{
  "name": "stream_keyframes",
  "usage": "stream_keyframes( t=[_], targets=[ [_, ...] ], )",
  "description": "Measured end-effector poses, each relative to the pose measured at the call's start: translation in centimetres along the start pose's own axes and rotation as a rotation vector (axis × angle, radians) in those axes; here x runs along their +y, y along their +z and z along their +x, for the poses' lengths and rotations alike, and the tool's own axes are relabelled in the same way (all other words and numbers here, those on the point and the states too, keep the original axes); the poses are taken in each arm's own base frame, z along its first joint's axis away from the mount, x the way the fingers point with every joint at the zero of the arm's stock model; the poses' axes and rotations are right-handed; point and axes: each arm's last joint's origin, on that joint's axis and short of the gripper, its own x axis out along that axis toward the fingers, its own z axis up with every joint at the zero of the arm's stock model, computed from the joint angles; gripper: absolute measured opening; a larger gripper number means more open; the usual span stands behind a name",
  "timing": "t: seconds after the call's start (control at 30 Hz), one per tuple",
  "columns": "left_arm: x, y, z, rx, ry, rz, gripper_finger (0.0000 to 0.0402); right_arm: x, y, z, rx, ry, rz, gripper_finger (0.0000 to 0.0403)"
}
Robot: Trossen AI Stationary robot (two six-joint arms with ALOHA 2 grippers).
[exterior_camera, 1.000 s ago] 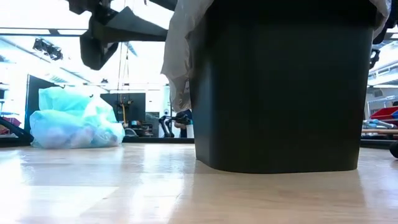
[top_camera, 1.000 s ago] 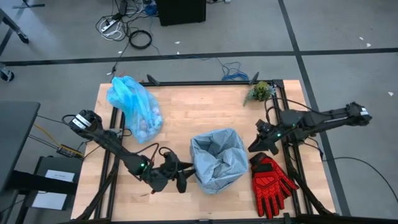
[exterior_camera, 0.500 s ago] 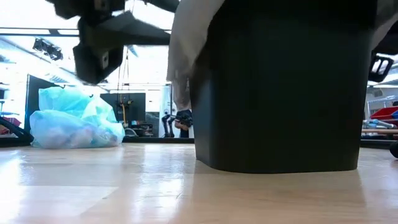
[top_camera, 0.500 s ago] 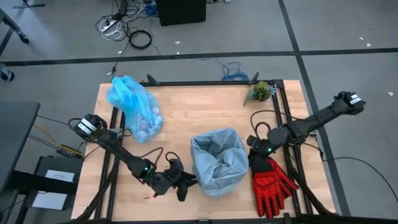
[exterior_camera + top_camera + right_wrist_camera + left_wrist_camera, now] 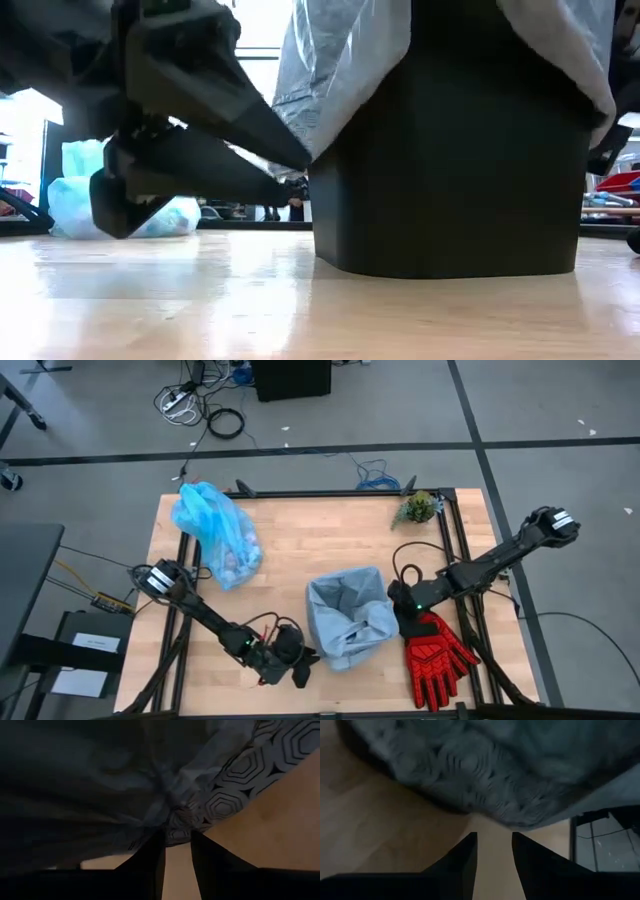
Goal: Place trash/remove bag and relplace
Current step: Put the gray trash bag into the trash bin
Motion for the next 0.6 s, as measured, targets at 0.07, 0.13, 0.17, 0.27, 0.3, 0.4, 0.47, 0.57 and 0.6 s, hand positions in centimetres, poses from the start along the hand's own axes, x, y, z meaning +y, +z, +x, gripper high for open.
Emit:
stream_keyframes(
  t=[0.07,0.13,0.17,0.27,0.3,0.4,0.47,0.57,0.6],
  targets=[
    [0.2,-0.1,0.0,0.007,0.018,0.009,0.0131,-0.3,0.1,0.2,-0.017,-0.033,-0.021,0.0082],
    [0.6,-0.1,0.0,0.015,0.052,0.009,0.0131,-0.7,0.4,0.4,-0.030,-0.061,-0.033,0.0082],
    [0.8,0.0,0.1,0.018,0.070,0.004,0.0131,-0.9,0.6,0.4,-0.034,-0.071,-0.037,0.0082],
    [1.3,0.3,0.3,0.006,0.110,-0.017,0.0131,-1.4,1.2,0.4,-0.052,-0.099,-0.052,0.0082],
    [1.4,0.4,0.5,0.001,0.114,-0.020,0.0131,-1.7,1.4,0.4,-0.062,-0.115,-0.052,0.0082],
    [1.6,0.9,0.8,-0.010,0.122,-0.031,0.0131,-2.7,2.2,0.4,-0.091,-0.176,-0.045,0.0082],
    [1.4,1.1,0.9,-0.013,0.104,-0.042,0.0131,-3.2,2.4,0.3,-0.087,-0.199,-0.029,0.0082],
    [0.6,1.0,0.7,0.001,0.061,-0.032,0.0131,-2.8,2.4,0.0,-0.051,-0.133,-0.017,0.0082],
    [0.0,0.8,0.6,0.005,0.041,-0.030,0.0131,-2.5,2.2,-0.3,-0.042,-0.102,-0.015,0.0082]
  ],
)
